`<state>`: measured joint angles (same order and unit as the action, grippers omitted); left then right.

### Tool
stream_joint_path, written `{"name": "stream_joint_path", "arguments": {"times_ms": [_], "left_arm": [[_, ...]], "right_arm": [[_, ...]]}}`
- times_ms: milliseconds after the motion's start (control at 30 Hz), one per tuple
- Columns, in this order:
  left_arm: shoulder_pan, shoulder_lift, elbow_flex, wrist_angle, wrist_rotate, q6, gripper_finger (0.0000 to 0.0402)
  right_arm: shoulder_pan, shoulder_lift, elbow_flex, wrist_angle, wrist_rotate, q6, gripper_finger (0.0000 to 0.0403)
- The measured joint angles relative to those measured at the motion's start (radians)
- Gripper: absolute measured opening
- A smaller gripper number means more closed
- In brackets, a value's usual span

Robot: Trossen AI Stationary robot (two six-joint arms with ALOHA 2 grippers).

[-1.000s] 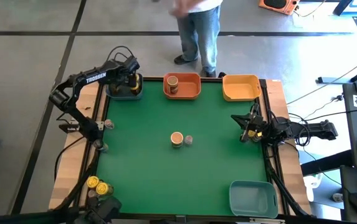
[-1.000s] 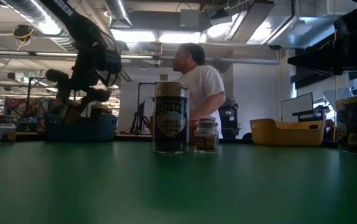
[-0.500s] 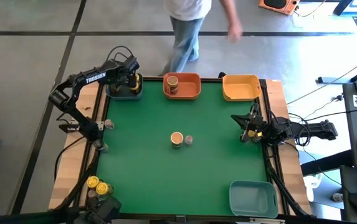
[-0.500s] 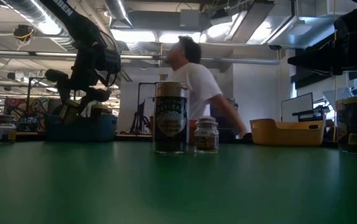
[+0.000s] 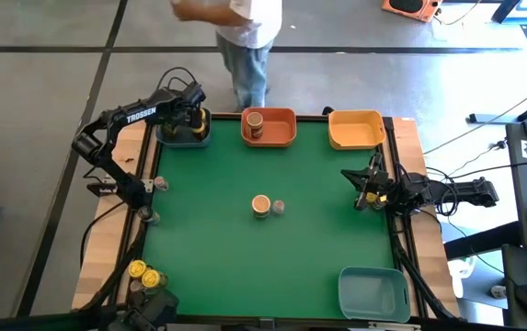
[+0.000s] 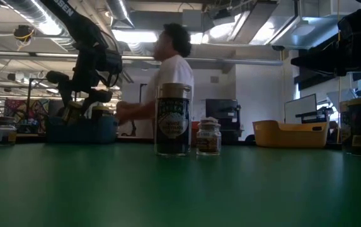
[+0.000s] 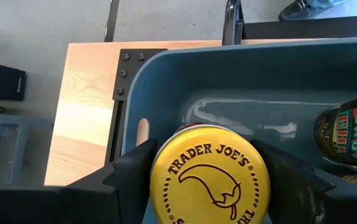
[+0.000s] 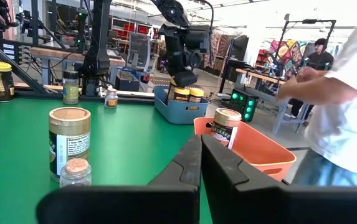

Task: Sort spices by type
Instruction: Put the yellow seasoning bottle into the blue bin

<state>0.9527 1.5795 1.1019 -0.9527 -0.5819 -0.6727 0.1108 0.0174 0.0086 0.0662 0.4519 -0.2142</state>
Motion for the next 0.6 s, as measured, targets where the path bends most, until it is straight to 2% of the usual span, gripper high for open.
{"name": "stream_joint_path", "arguments": {"times_ms": [333, 600], "left_arm": [[0.000, 0.000, 0.000, 0.001, -0.001, 0.014, 0.0337], [-0.018, -0.063, 0.032, -0.027, 0.016, 0.070, 0.0347]], "right_arm": [[0.000, 0.000, 0.000, 0.000, 0.000, 0.000, 0.0012], [0.000, 0.000, 0.000, 0.000, 0.000, 0.000, 0.0012]]}}
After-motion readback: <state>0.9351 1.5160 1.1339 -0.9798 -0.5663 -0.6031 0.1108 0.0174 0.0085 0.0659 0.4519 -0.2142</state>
